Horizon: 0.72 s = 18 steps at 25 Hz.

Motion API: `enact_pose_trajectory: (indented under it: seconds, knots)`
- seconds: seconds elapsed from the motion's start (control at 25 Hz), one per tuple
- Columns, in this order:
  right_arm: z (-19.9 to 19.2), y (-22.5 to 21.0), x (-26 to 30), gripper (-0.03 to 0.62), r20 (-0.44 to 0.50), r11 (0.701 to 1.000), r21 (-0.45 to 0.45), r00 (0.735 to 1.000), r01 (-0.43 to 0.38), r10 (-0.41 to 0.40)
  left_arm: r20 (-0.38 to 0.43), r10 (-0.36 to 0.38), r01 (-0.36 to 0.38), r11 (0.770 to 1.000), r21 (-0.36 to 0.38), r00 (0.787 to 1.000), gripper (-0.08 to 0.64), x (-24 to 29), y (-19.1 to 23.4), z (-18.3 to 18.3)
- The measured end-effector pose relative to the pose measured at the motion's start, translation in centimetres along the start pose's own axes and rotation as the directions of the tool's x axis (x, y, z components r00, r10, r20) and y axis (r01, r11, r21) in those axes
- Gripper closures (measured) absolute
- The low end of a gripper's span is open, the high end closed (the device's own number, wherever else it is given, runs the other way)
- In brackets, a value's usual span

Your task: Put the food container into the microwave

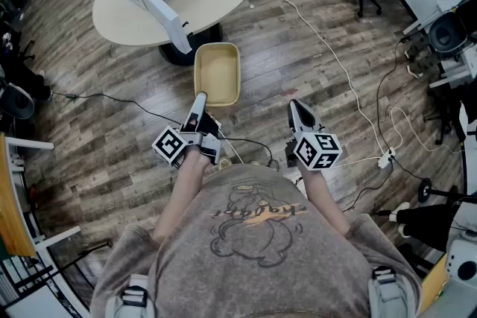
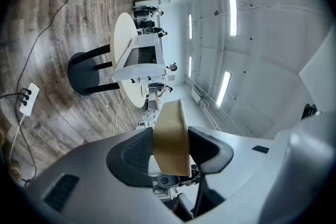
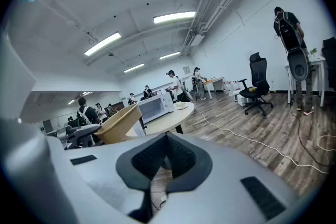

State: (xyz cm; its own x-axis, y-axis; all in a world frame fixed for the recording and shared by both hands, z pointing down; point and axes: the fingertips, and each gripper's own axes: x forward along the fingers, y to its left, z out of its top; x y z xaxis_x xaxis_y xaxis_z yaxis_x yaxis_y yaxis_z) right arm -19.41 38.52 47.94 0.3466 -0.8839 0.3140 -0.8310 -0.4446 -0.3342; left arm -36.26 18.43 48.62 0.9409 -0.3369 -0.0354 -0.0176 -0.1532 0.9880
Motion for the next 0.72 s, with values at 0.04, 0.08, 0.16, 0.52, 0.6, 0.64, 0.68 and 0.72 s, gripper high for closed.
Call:
enact_pose_trajectory:
  seconds: [0.04,0.08,0.16,0.52,0.6,0.64,0.68,0.72]
  knots:
    - [0.1,0.0,0.2,0.592,0.002,1.0,-0.002,1.0,0.0,0.0,0.004,0.0,0.0,1.0,-0.007,1.0,0.345,0.1,0.2,0.1]
    - [0.1,-0.1,0.3,0.592,0.003,1.0,-0.003,1.0,0.0,0.0,0.007,0.001,-0.001,1.0,-0.012,1.0,0.345,0.1,0.4,0.2]
    - [0.2,0.0,0.6,0.592,0.006,1.0,-0.007,1.0,-0.002,0.002,0.008,-0.008,0.008,1.0,-0.009,1.0,0.345,0.2,0.3,0.3]
    - [-0.2,1.4,1.2,0.592,0.001,1.0,0.003,1.0,0.021,-0.021,-0.021,-0.019,0.019,1.0,-0.006,1.0,0.345,-0.2,0.4,0.8]
    - [-0.5,1.7,1.3,0.592,0.0,0.999,0.007,0.999,0.035,-0.035,-0.035,-0.02,0.019,1.0,-0.01,0.999,0.345,-0.1,0.7,1.1]
    - [-0.7,1.8,1.2,0.592,0.0,0.999,0.007,0.999,0.044,-0.044,-0.044,-0.021,0.02,1.0,-0.015,0.999,0.345,0.0,0.9,1.1]
    - [-0.9,1.9,1.0,0.592,0.0,0.999,0.006,0.999,0.054,-0.054,-0.056,-0.024,0.023,1.0,-0.02,0.998,0.345,0.0,1.0,1.1]
    - [-1.2,2.0,0.7,0.592,0.0,0.998,0.006,0.998,0.064,-0.064,-0.071,-0.032,0.03,0.999,-0.022,0.997,0.345,0.1,1.0,1.0]
